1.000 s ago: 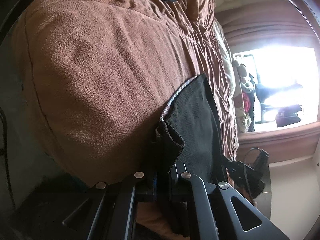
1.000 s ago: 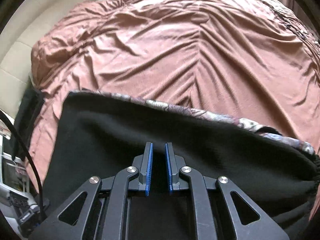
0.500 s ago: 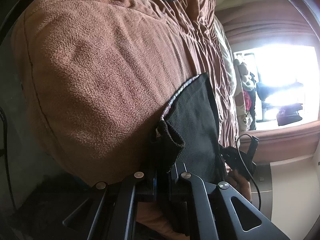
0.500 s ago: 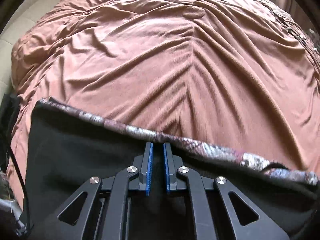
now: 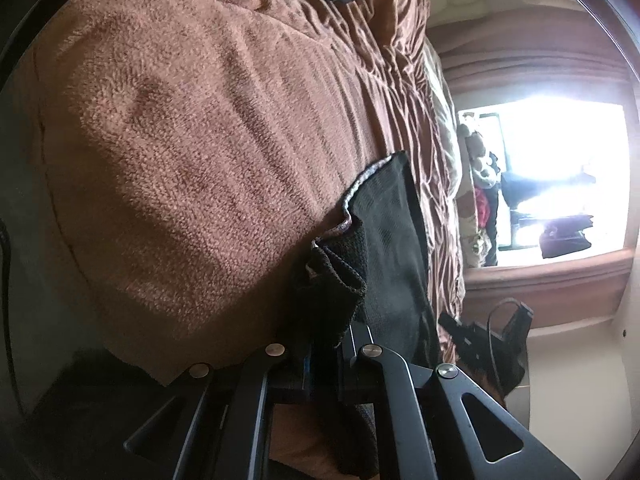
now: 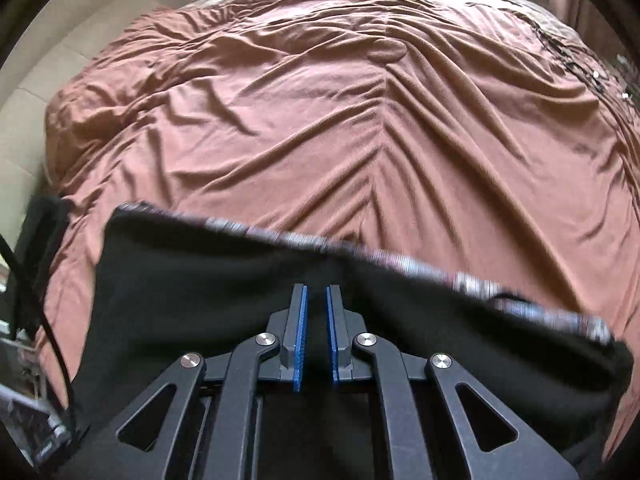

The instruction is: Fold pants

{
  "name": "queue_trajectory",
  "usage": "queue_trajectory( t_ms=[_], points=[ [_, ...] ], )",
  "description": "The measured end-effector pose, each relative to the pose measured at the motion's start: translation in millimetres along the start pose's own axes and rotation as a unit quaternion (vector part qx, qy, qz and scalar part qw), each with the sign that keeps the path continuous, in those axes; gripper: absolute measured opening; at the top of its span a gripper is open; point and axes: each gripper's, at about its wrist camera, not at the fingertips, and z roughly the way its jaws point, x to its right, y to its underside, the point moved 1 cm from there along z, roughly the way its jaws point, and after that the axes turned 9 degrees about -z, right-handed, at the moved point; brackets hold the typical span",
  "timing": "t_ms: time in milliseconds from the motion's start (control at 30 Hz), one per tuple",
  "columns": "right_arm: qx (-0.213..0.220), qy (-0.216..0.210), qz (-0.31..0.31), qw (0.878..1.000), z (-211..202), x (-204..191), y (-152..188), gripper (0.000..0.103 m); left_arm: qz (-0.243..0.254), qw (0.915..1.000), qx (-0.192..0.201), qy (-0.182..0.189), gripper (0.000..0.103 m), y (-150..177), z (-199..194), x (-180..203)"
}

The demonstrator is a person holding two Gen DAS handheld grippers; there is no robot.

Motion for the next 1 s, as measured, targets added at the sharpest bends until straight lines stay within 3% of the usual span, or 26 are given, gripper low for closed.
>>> queue_trajectory(
  t_ms=[367,467,533,600,667,800,900,1000],
  points=[
    [-0.022,-0.047,0.011,0.999,-29.4,-19.4,76.7,0.005,0.024,0.9992,0.002,0.031,0.007,7.4,-17.9,16.7],
    [-0.034,-0.053,0.004,0.998,-30.2,-26.1,93.2,0.005,0.022,0.9995,-0.006,0.022,0.007,3.1,-13.1,14.4],
    [-0.036,-0.049,0.004,0.998,-32.0,-27.6,102.8,0.005,0.023,0.9996,-0.009,-0.008,0.008,-0.7,-6.6,12.5],
    [-0.038,-0.053,0.012,0.998,-35.2,-27.4,111.9,0.005,0.019,0.9997,-0.014,-0.005,0.014,-1.0,-3.6,9.2],
    [-0.037,-0.054,0.010,0.998,-40.7,-28.8,120.7,0.005,0.017,0.9997,-0.017,0.004,0.030,-0.7,-1.9,7.9],
    [-0.016,-0.054,0.014,0.998,-53.8,-29.8,133.8,0.005,0.017,0.9995,-0.011,0.024,0.043,-2.4,-2.8,10.2],
    [-0.014,-0.054,0.018,0.998,-61.1,-32.1,145.7,0.005,0.024,0.9996,-0.007,0.017,0.042,-4.8,3.6,12.5],
    [-0.015,-0.054,0.015,0.998,-63.1,-36.0,156.5,0.005,0.029,0.9996,-0.005,-0.002,0.019,-6.6,5.6,12.4]
  ],
)
